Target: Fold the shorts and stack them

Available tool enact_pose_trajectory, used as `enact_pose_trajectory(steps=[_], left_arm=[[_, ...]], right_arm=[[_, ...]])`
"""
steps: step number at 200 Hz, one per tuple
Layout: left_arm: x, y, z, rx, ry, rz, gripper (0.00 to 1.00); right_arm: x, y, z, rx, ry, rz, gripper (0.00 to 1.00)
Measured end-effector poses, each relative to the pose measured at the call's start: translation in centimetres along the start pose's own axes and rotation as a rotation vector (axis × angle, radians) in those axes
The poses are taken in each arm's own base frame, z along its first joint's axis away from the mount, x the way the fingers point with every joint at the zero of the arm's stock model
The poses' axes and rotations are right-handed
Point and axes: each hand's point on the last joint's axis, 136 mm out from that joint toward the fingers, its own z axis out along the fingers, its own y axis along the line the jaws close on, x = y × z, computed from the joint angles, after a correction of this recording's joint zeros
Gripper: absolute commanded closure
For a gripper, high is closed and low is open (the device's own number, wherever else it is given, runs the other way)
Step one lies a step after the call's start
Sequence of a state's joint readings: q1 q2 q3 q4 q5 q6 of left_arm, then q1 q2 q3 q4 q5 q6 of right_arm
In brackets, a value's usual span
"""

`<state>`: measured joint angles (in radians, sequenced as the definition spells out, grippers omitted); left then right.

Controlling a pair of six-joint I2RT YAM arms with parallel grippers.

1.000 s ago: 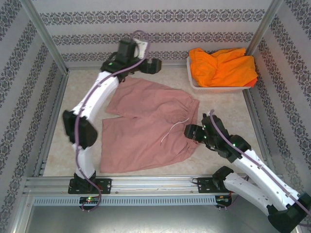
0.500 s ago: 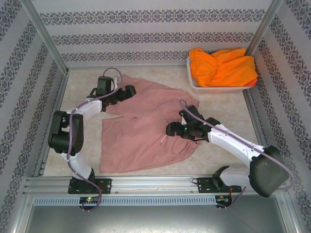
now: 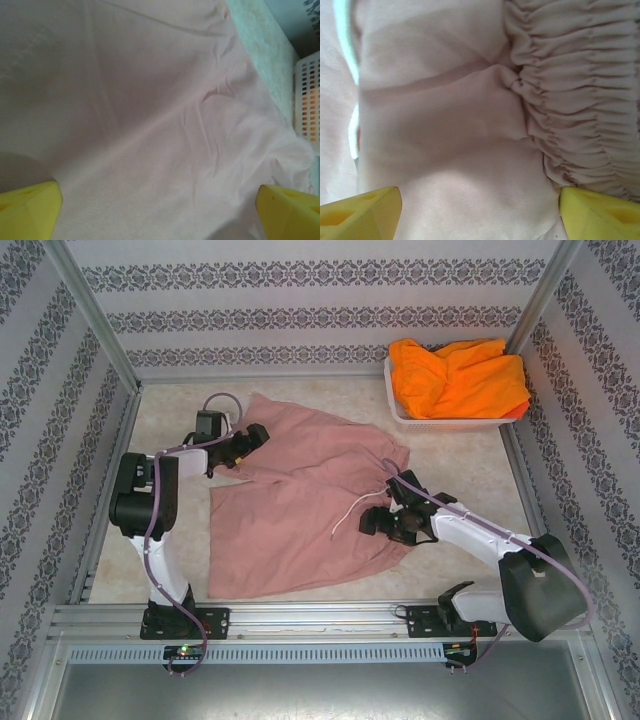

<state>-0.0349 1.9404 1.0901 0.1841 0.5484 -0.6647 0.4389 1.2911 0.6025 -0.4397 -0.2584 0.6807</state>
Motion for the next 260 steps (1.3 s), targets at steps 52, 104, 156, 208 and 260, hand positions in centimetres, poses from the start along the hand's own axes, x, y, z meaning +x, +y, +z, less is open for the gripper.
enact_pose_trajectory(steps=[52, 104, 156, 208, 260], left_arm=[[-1.5, 1.4, -0.8, 0.021, -0.045, -0.041, 0.0], [-3.1, 3.2, -3.2, 0.061, -0.113, -0.111, 0.0], [-4.5, -2.8, -8.6, 0.134, -0.189, -0.034, 0.0], [-2.4, -6.8, -11.2, 0.185, -0.196, 0.046, 0.0], [1.2, -0.5, -6.1, 0.061, -0.053, -0.065, 0.0]], right_arm=[[0.2, -0.2, 0.0, -0.051, -0.005, 0.022, 0.16], [0.3, 1.9, -2.3, -0.153, -0.039, 0.037, 0.16], [-8.7, 9.6, -10.2, -0.245, -0.317, -0.049, 0.16], [-15.8, 12.2, -6.2, -0.141, -0.314, -0.068, 0.16], [-19.3, 12.2, 1.5, -0.048, -0.213, -0.065, 0.16]])
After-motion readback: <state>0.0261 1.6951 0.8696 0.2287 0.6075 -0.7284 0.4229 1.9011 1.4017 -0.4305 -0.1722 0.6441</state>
